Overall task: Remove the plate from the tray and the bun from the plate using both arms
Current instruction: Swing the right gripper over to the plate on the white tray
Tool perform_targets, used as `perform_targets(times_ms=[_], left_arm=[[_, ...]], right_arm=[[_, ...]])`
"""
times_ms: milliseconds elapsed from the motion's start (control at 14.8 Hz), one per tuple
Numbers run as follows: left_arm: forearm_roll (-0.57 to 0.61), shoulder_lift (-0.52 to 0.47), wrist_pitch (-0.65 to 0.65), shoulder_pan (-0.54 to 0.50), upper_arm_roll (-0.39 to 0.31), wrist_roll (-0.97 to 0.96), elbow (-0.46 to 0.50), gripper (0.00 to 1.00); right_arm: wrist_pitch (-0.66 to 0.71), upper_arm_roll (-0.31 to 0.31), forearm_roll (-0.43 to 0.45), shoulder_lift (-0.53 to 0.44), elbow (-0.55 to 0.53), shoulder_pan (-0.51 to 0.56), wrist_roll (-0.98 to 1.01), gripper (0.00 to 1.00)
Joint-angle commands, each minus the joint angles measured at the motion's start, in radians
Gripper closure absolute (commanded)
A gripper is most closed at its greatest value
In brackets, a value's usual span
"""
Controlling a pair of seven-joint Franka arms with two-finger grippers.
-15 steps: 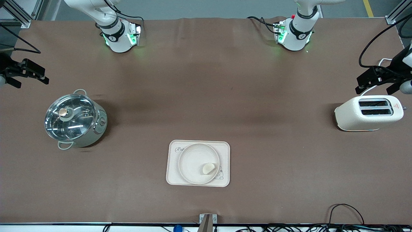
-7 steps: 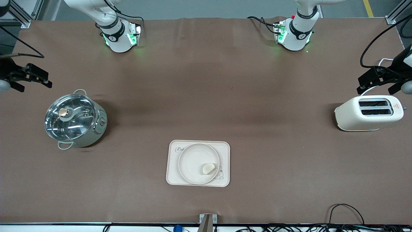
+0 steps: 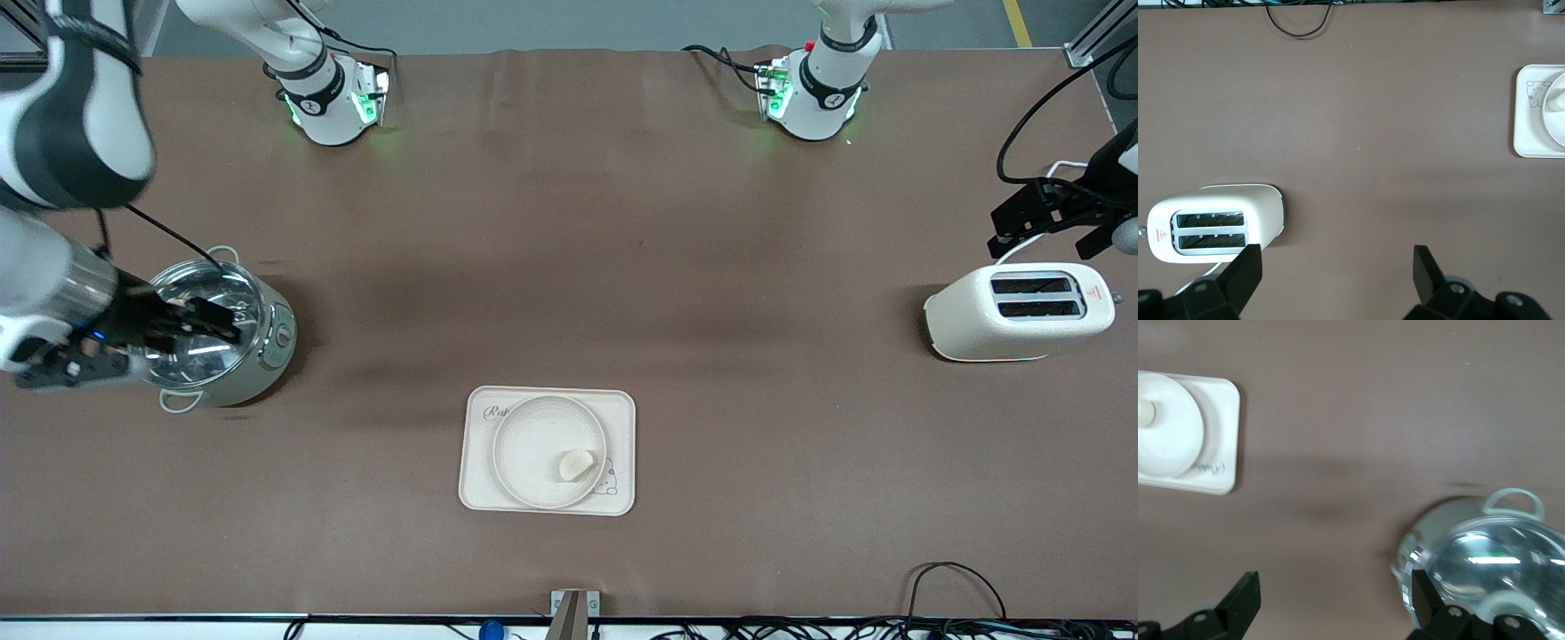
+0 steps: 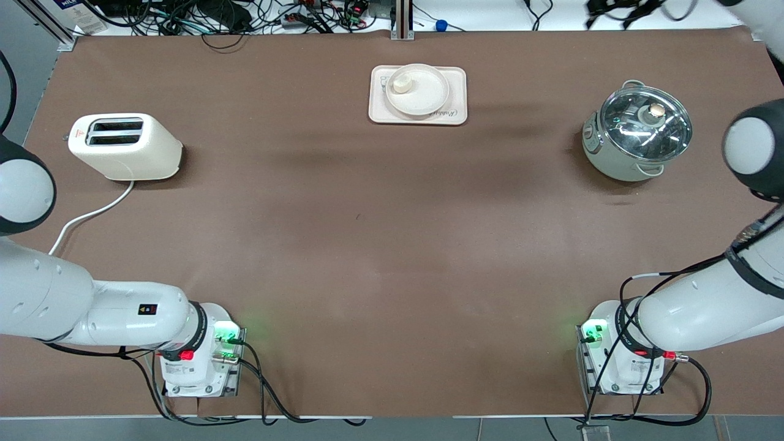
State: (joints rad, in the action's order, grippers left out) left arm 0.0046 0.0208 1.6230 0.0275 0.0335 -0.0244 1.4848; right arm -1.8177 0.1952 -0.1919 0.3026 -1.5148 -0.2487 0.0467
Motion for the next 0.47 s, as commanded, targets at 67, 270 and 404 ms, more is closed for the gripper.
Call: perform_targets(times_ms=[67, 270, 404], left_arm=[[0.020, 0.010, -0.023, -0.006, 0.000, 0.006, -0.026, 0.00], [0.021, 0.010, -0.023, -0.006, 0.000, 0.040, -0.027, 0.00], [0.021, 0.010, -0.023, -0.006, 0.000, 0.040, -0.027, 0.00]], right_arm=[[-0.084, 0.006, -0.055, 0.091, 0.042, -0.076, -0.123, 0.00], [-0.159, 0.003, -0.142, 0.179, 0.080, -0.116, -0.133, 0.00], [-0.164, 0.003, -0.179, 0.265, 0.132, -0.145, -0.169, 0.00]])
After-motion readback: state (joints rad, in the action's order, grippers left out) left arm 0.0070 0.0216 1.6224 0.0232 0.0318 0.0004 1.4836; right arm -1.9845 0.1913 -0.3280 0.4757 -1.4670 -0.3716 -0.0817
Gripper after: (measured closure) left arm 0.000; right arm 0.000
